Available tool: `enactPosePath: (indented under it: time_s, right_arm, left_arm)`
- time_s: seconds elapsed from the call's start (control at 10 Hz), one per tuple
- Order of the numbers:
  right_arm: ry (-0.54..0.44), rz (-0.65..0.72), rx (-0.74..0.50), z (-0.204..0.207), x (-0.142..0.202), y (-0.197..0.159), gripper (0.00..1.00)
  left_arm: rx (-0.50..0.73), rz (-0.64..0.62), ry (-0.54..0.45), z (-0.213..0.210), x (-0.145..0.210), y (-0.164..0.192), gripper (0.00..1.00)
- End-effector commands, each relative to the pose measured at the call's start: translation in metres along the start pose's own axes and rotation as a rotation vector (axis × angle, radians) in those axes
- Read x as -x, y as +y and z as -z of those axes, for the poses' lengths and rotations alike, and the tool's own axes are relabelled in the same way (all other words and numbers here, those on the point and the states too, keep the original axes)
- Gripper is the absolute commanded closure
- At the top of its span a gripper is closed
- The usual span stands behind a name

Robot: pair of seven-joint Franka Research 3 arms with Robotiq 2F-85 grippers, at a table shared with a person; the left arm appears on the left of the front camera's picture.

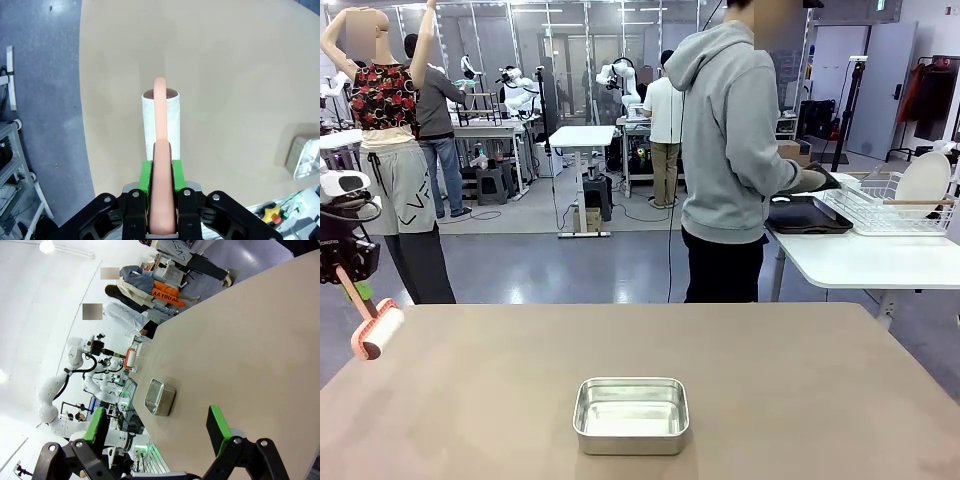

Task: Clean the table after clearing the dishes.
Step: When the right (or left) Handle tray is removed, use the right hand (or left hand) to clean the right (or left) side of the table with the Lint Roller, then place the Lint Roller back on top of the Airtight Container.

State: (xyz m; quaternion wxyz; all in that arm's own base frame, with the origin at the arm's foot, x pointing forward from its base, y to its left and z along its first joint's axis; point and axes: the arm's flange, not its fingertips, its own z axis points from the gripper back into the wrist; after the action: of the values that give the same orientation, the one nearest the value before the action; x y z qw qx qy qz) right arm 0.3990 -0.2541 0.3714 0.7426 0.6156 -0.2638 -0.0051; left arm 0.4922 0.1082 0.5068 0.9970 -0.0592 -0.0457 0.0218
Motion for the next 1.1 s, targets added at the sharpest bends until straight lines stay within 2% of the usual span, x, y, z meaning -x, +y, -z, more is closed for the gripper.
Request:
enactPosePath:
  time_s: [0.0, 0.1, 1.0]
  right_arm:
    - [0.005, -0.004, 0.001, 0.0003, 0.0001, 0.0042, 0.00]
    - [0.005, -0.004, 0.001, 0.0003, 0.0001, 0.0042, 0.00]
    - [0.005, -0.004, 0.001, 0.0003, 0.0001, 0.0042, 0.00]
  left_arm:
    - [0.013, -0.033, -0.011, 0.0046, 0.0042, -0.0014, 0.80]
    - [0.000, 0.000, 0.000, 0.0000, 0.0000, 0.0000, 0.80]
    - [0.002, 0.000, 0.002, 0.0019, -0.0003, -0.0007, 0.80]
